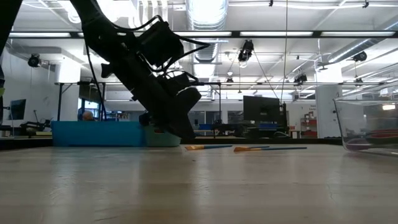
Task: Pick & Place Paint Supplies
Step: Put the blue paint brush into the blue bin
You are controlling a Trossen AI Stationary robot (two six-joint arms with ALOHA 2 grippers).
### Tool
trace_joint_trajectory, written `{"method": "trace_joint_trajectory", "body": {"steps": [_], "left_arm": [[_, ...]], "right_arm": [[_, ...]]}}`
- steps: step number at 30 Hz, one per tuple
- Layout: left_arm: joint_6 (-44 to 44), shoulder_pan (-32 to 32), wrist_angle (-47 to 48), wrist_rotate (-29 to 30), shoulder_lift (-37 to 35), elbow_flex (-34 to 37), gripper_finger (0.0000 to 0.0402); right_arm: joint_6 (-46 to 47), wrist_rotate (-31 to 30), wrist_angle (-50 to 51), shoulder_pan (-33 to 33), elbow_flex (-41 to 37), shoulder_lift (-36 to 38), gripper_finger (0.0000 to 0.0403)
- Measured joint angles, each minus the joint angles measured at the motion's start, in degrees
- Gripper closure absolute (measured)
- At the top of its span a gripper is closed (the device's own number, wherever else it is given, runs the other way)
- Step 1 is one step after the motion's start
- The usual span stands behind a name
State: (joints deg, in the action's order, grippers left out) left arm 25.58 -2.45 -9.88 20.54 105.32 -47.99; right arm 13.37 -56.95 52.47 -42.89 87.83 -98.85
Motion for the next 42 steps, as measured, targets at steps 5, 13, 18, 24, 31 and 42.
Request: {"method": "trace_joint_trajectory", "body": {"steps": [5,13,18,24,31,42], "left_arm": [[0.6,-1.0,3.2,0.0,0.2,0.0,0.0293],[1.6,-2.2,1.7,-1.0,3.2,-0.2,0.0293],[1.9,-2.2,-2.0,-0.4,5.8,-0.4,0.0293],[1.7,-2.2,-3.2,-0.8,5.9,-0.3,0.0293],[1.4,-2.2,-5.4,-1.5,6.1,-0.2,0.0293],[2.9,-2.2,-5.4,-2.7,5.2,-0.1,0.0293]], "right_arm": [[0.0,0.0,0.0,0.0,0.0,0.0,0.0394],[0.0,0.0,-0.1,0.0,0.0,0.0,0.0394],[-0.1,0.0,0.0,0.0,0.0,0.0,0.0394],[-0.1,0.1,0.0,0.0,0.0,0.0,0.0394],[0.0,0.3,0.0,0.0,0.0,0.0,0.0394],[0.2,0.4,0.0,0.0,0.0,0.0,0.0394]]}}
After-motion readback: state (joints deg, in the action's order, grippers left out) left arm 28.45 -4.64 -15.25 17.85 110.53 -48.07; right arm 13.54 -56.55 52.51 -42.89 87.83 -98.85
